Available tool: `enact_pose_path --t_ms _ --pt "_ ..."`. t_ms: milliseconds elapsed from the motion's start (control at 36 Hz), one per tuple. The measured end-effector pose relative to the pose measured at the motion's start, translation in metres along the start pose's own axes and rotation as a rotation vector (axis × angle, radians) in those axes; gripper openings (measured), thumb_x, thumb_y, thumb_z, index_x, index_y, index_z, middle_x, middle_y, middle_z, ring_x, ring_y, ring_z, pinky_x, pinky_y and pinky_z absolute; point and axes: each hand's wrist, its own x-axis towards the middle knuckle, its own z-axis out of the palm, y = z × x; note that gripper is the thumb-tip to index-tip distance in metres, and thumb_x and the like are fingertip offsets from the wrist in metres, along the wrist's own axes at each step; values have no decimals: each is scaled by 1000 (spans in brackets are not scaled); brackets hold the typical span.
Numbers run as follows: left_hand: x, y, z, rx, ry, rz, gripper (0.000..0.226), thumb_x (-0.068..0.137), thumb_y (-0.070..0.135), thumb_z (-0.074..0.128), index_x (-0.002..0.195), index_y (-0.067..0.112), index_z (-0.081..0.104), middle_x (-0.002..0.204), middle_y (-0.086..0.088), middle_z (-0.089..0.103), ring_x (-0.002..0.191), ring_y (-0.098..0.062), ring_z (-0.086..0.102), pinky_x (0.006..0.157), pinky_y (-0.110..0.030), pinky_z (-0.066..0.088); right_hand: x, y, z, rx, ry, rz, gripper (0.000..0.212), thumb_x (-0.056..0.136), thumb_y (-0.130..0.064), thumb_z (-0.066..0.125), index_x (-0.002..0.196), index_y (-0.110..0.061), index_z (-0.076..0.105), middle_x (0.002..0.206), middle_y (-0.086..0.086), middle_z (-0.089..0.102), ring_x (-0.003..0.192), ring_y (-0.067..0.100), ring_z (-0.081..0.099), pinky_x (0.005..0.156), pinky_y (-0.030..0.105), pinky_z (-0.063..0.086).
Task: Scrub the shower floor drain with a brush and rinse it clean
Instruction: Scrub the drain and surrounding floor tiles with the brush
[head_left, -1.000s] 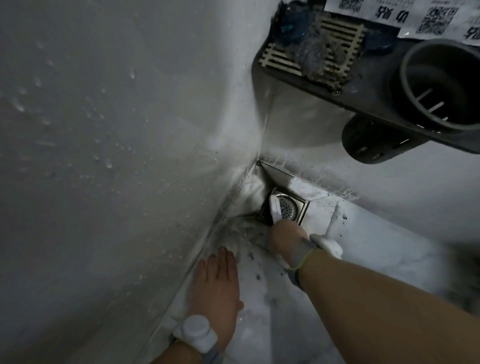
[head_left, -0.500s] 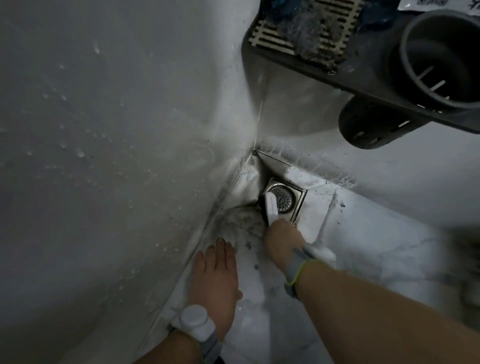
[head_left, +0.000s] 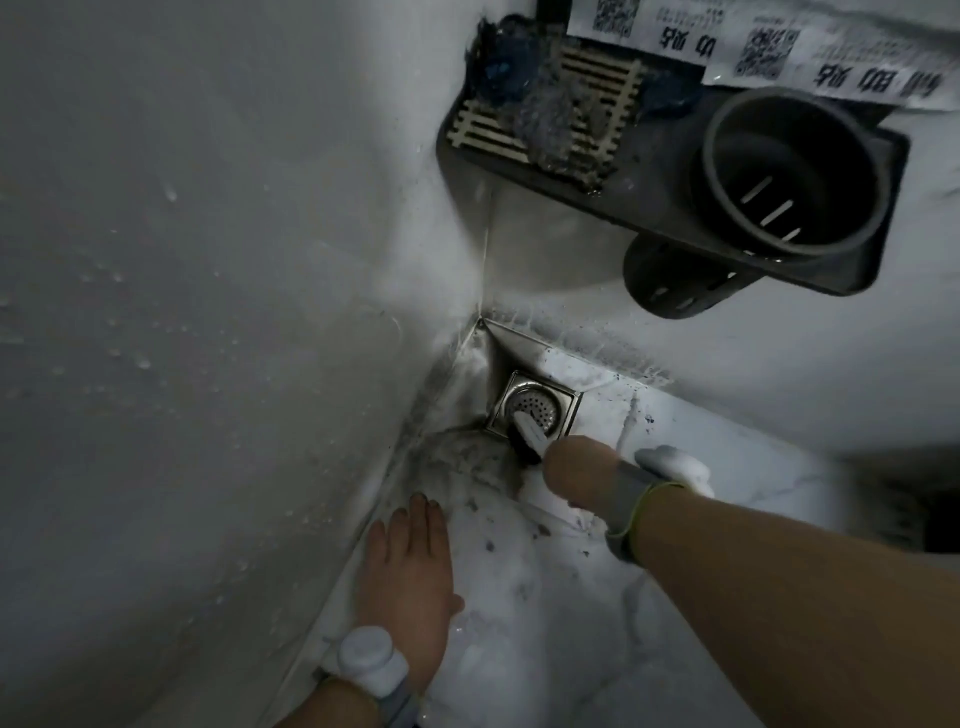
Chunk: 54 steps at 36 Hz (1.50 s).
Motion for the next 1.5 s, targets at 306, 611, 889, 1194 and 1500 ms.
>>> enact_pose_path --t_ms 306,611,889,1194,1500 --pt "-5 6 -17 25 51 -5 111 85 57 61 156 7 -8 165 -17 -7 147 -33 14 118 -52 6 25 -45 47 337 539 90 52 98 -17 34 149 -6 34 136 18 55 93 34 64 63 32 32" --pt "-3 5 -13 33 97 -5 112 82 59 63 157 6 -2 165 -18 -1 145 -33 19 116 -51 8 21 -71 61 466 485 108 77 97 -29 47 155 -10 1 118 21 61 99 35 63 69 35 37" --pt "0 4 -6 24 117 -7 115 75 61 68 157 6 8 164 -19 11 142 -34 28 115 -53 12 17 -73 80 209 481 208 77 100 -34 40 157 -18 -8 108 15 69 90 30 68 67 36 39" --pt "-3 4 -11 5 101 -15 116 76 60 68 157 6 5 164 -17 8 144 -33 25 116 -51 11 15 -85 79 201 433 181 73 101 -21 38 157 -16 -8 105 15 71 90 28 68 68 35 40" --pt "-4 5 -11 11 60 -32 123 50 64 83 149 4 40 153 -20 38 128 -36 48 108 -54 22 10 -90 83 208 333 152 66 81 -18 54 146 -12 47 60 15 64 48 18 58 54 24 26"
